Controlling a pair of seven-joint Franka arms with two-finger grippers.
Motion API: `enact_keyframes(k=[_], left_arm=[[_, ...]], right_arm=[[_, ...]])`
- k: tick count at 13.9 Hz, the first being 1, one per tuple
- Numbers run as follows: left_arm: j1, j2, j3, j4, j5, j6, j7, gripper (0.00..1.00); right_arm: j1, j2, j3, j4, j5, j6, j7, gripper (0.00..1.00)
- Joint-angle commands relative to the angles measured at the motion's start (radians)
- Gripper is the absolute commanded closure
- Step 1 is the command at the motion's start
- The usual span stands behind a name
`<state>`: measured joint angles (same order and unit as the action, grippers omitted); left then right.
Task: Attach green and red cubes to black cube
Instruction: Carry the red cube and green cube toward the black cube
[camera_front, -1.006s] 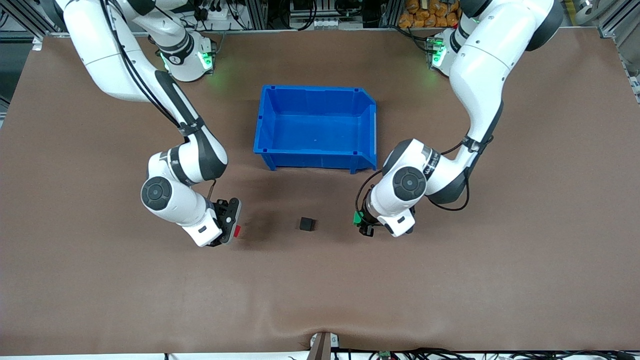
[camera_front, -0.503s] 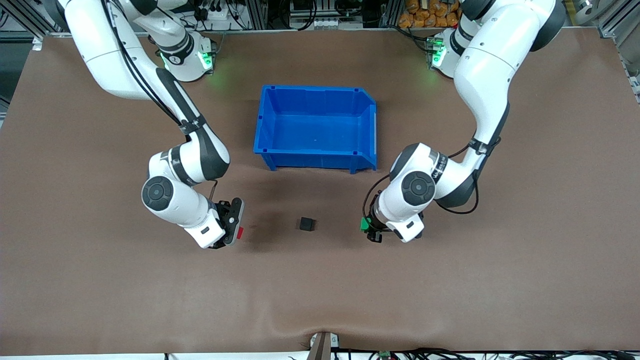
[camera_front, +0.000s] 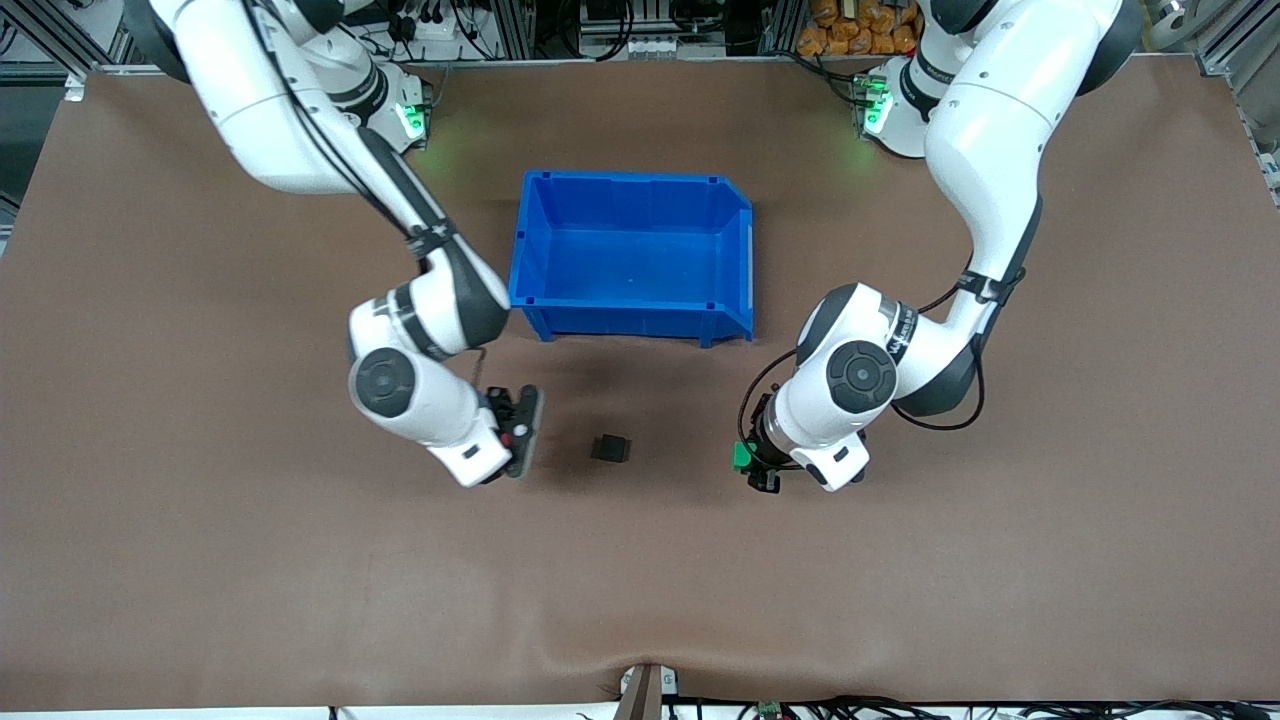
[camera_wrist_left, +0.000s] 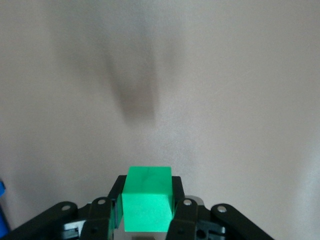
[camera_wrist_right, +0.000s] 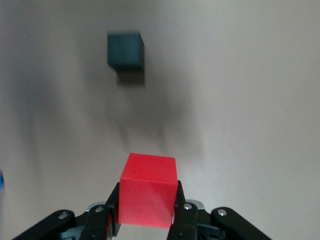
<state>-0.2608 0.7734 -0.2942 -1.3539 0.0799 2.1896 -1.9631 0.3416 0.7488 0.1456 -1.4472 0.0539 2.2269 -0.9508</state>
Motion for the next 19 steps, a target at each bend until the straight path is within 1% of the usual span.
enact_keyframes(k=[1, 3, 5, 7, 14, 16, 18, 19], left_arm=[[0.017, -0.014, -0.011, -0.002, -0.02, -0.024, 0.0, 1.0], [0.017, -0.013, -0.007, -0.004, -0.02, -0.024, 0.001, 1.0], [0.023, -0.011, -0.008, -0.004, -0.022, -0.024, 0.001, 1.0], [0.041, -0.011, -0.008, -0.005, -0.035, -0.024, 0.018, 1.0], [0.044, -0.006, -0.007, -0.005, -0.054, -0.024, 0.012, 1.0], [0.054, -0.005, -0.007, -0.005, -0.054, -0.022, 0.017, 1.0], [0.054, -0.002, -0.005, -0.005, -0.084, -0.019, 0.018, 1.0], [0.055, 0.0, -0.006, -0.005, -0.094, -0.018, 0.018, 1.0]], right_arm=[[0.049, 0.096, -0.011, 0.113, -0.011, -0.018, 0.137, 1.0], [0.1, 0.103, -0.023, 0.132, -0.015, -0.065, 0.223, 1.0], [0.164, 0.113, -0.087, 0.156, -0.048, -0.101, 0.25, 1.0], [0.186, 0.124, -0.113, 0.157, -0.049, -0.098, 0.254, 1.0], [0.194, 0.141, -0.115, 0.157, -0.074, -0.089, 0.256, 1.0], [0.204, 0.144, -0.113, 0.159, -0.072, -0.089, 0.306, 1.0], [0.227, 0.167, -0.115, 0.194, -0.074, -0.09, 0.334, 1.0], [0.228, 0.169, -0.115, 0.194, -0.075, -0.09, 0.333, 1.0]])
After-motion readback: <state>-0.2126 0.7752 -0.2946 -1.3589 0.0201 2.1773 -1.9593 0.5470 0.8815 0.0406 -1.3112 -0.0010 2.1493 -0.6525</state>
